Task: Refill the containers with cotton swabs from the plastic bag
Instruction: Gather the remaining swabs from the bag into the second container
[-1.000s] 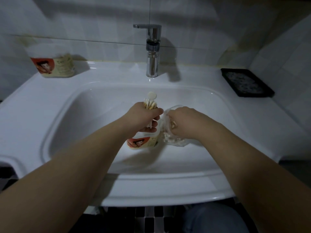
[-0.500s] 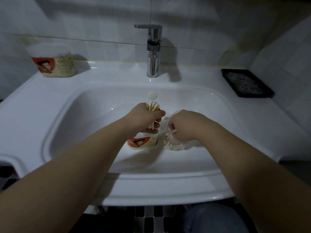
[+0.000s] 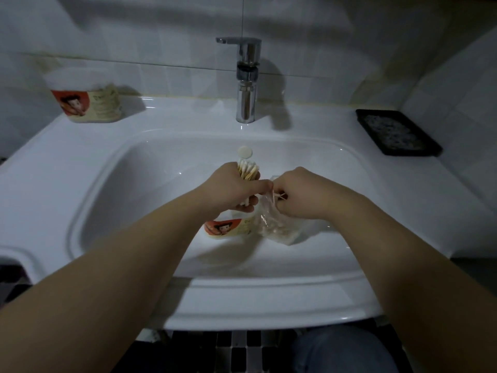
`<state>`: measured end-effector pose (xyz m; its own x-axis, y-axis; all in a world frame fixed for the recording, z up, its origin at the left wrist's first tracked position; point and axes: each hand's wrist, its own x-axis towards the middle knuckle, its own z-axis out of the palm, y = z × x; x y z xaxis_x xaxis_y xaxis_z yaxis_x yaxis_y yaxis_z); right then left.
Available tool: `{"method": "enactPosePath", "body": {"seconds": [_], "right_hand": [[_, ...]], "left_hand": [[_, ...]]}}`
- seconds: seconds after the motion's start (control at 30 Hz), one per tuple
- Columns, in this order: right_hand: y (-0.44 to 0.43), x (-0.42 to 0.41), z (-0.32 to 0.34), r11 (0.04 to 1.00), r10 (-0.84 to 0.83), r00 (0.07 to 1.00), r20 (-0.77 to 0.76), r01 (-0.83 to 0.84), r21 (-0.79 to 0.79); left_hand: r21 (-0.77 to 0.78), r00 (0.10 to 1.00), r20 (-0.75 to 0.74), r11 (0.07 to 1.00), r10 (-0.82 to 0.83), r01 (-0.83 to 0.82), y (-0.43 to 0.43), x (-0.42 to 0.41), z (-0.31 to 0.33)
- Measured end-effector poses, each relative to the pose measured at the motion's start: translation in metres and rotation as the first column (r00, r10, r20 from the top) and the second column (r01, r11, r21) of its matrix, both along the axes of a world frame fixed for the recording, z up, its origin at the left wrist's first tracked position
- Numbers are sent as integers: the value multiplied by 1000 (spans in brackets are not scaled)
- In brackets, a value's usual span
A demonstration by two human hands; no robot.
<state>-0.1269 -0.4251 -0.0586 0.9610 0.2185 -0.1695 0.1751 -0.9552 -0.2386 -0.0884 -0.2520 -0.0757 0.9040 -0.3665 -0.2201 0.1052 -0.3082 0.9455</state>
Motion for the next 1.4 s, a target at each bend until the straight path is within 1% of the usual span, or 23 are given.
{"method": "enactPosePath", "body": {"seconds": [0.07, 0.17, 0.23, 0.3, 0.33, 0.43, 0.47, 0.5, 0.53, 0.57, 0.6, 0.63, 0.7, 0.73, 0.8, 0.87, 0.93, 1.03, 1.1, 1.17, 1.27, 1.33, 1.4], "right_hand": [[-4, -1, 5, 996, -9, 1000, -7, 10, 84], [-9, -3, 8, 990, -30, 999, 41, 24, 137], [-11, -2, 8, 964, -81, 995, 55, 64, 260], [-13, -3, 10, 902, -142, 988, 54, 107, 417], [-14, -3, 11, 882, -164, 985, 56, 121, 455], [-14, -3, 12, 863, -197, 980, 34, 157, 480], [-13, -4, 11, 859, -202, 979, 19, 168, 484], [-13, -4, 10, 857, -207, 978, 7, 178, 484], [-12, -3, 10, 860, -210, 978, 3, 183, 476], [-11, -3, 9, 866, -216, 976, 6, 189, 464], [-10, -3, 9, 867, -227, 974, 13, 196, 458], [-9, -3, 9, 864, -241, 970, 24, 203, 460], [-8, -2, 11, 839, -284, 958, 38, 229, 493], [-8, -2, 11, 817, -311, 950, 33, 250, 519], [-9, -1, 12, 768, -365, 931, 18, 290, 571], [-11, 0, 13, 733, -401, 916, 19, 308, 606], [-14, 1, 14, 682, -428, 903, 14, 313, 661], [-16, 3, 14, 590, -451, 892, -23, 318, 742], [-13, 3, 15, 520, -434, 898, -74, 317, 793], [-11, 2, 16, 424, -405, 905, -134, 315, 849], [-9, 3, 17, 297, -396, 897, -199, 330, 896], [-9, 5, 17, 250, -395, 890, -229, 344, 905], [-8, 5, 16, 243, -386, 891, -239, 348, 905]], "left_hand": [[-7, 1000, -3, 1000, 5, -5, -1, 1, 2], [10, 998, -18, 999, 52, -52, -1, 3, 2], [48, 997, -8, 996, 72, -71, 0, 4, 1], [79, 998, 1, 994, 70, -70, 1, 5, 1], [91, 998, 1, 993, 69, -69, 2, 5, 0], [124, 997, 7, 989, 77, -77, 3, 6, -2], [145, 996, 32, 986, 85, -89, 3, 6, -3], [183, 991, 95, 977, 90, -106, 2, 7, -4], [224, 976, 200, 965, 91, -136, 2, 7, -4], [230, 945, 315, 958, 93, -172, 1, 5, -3], [186, 907, 408, 963, 107, -197, 0, 3, 0], [111, 885, 450, 976, 121, -189, -1, 0, 3], [-15, 900, 424, 995, 96, -99, -4, -4, 7], [-17, 914, 403, 999, 53, -50, -5, -5, 6], [114, 913, 404, 993, -55, 9, -7, -6, 2], [265, 905, 398, 963, -149, 43, -5, -7, -2], [305, 917, 357, 950, -180, 68, -4, -8, -4], [292, 937, 319, 955, -145, 48, -3, -8, -4], [216, 956, 271, 975, -112, 53, -4, -8, -4], [90, 979, 183, 993, -93, 77, -6, -7, -5], [-82, 992, 69, 991, -104, 109, -7, -8, -3], [-131, 988, 73, 981, -135, 143, -7, -8, -2], [-130, 983, 93, 977, -160, 171, -8, -8, -1]]}}
